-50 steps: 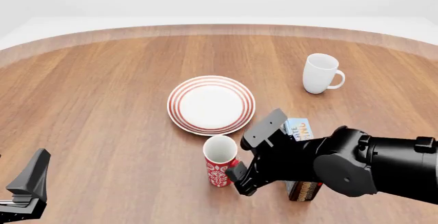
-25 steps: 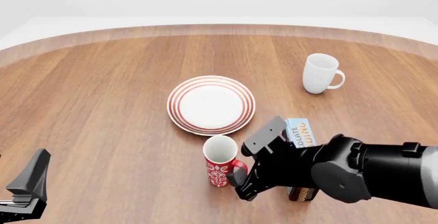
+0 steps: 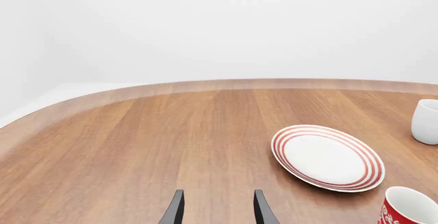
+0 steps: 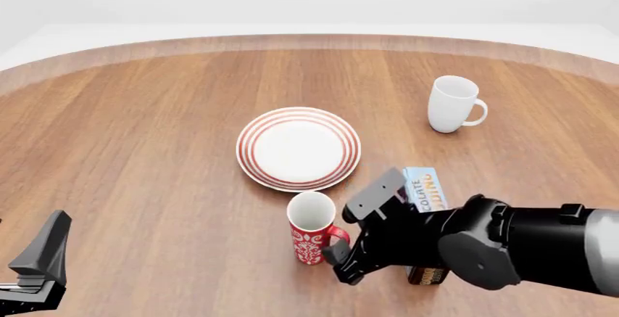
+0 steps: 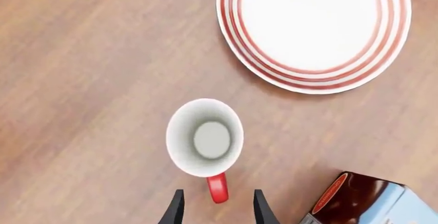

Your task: Pick up the red mug and put it on the plate

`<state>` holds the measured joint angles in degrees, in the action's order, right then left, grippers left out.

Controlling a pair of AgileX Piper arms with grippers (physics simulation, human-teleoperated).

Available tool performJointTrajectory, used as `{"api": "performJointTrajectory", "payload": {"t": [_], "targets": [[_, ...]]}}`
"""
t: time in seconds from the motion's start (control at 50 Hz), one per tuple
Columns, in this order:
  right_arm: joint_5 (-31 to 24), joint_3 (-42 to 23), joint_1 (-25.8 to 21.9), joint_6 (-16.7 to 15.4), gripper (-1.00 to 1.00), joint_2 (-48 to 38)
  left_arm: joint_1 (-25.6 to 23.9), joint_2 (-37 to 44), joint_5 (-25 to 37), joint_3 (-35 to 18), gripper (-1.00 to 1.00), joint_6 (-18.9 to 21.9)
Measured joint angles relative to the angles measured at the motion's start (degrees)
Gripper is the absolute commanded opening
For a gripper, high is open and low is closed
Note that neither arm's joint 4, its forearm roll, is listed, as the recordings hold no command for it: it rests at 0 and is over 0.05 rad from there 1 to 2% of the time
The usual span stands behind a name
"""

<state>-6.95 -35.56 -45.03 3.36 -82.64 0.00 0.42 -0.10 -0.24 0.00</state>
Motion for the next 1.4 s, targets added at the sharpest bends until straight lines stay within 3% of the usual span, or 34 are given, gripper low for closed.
{"api": "performJointTrajectory", "payload": {"t": [0.8,0.82,1.4], "targets": [[3.17,1.66,0.01,1.46,1.0,-2.28,0.0,0.0,0.0,0.0,1.0,0.0],[3.19,1.68,0.0,1.45,-1.0,-2.26,0.0,0.0,0.0,0.0,1.0,0.0],[1.6,1.91,0.93,-0.47,-1.0,0.46,0.0,0.0,0.0,0.0,1.0,0.0]]}}
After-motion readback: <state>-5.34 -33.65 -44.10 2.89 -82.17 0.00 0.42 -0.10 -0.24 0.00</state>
